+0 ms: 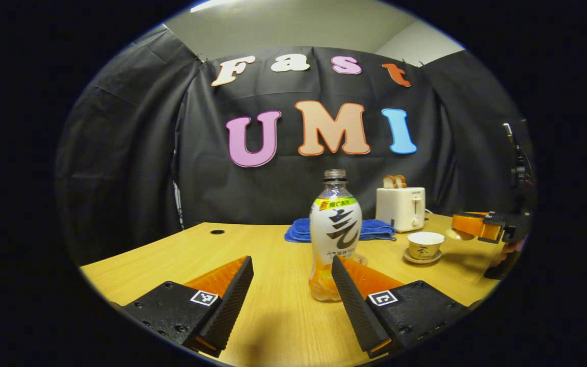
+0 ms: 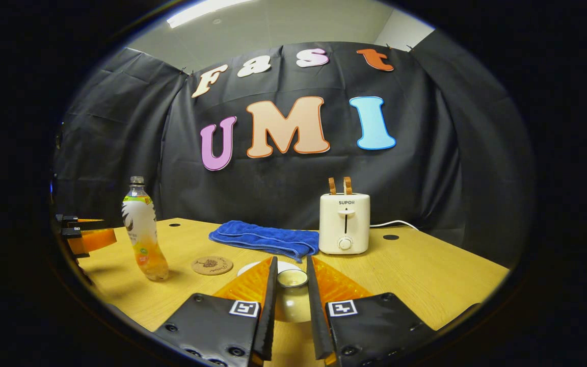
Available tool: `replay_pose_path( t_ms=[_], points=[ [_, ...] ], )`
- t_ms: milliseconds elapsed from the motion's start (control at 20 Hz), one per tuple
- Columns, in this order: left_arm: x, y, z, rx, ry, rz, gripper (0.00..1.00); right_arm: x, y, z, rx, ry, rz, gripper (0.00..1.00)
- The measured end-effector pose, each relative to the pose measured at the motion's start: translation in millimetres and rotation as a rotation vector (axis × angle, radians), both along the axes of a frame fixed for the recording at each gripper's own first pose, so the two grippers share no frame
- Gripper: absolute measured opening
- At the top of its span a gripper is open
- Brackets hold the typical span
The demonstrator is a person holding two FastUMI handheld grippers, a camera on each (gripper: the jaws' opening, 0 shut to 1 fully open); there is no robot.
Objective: Open the teacup lid with one hand, grasp the water bottle and pour water into the teacup with the other hand; after pouring, place the water bottle on the coaster and then close the teacup lid.
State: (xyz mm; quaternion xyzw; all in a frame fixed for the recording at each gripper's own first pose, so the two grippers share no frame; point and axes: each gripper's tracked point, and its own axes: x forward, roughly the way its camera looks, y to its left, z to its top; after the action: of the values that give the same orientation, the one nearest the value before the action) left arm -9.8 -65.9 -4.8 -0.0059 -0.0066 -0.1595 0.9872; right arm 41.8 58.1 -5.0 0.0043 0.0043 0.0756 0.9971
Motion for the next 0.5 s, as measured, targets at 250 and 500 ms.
replay_pose_path(
  t_ms=[250, 500],
  points=[
    [2, -20, 0, 0.000, 0.004, -0.085, 0.90, -5, -10, 0, 0.000, 0.000, 0.001, 0.35],
    [17, -40, -5, 0.015, 0.049, -0.116, 0.90, -9, -23, 2, -0.001, -0.003, -0.024, 0.35]
  ],
)
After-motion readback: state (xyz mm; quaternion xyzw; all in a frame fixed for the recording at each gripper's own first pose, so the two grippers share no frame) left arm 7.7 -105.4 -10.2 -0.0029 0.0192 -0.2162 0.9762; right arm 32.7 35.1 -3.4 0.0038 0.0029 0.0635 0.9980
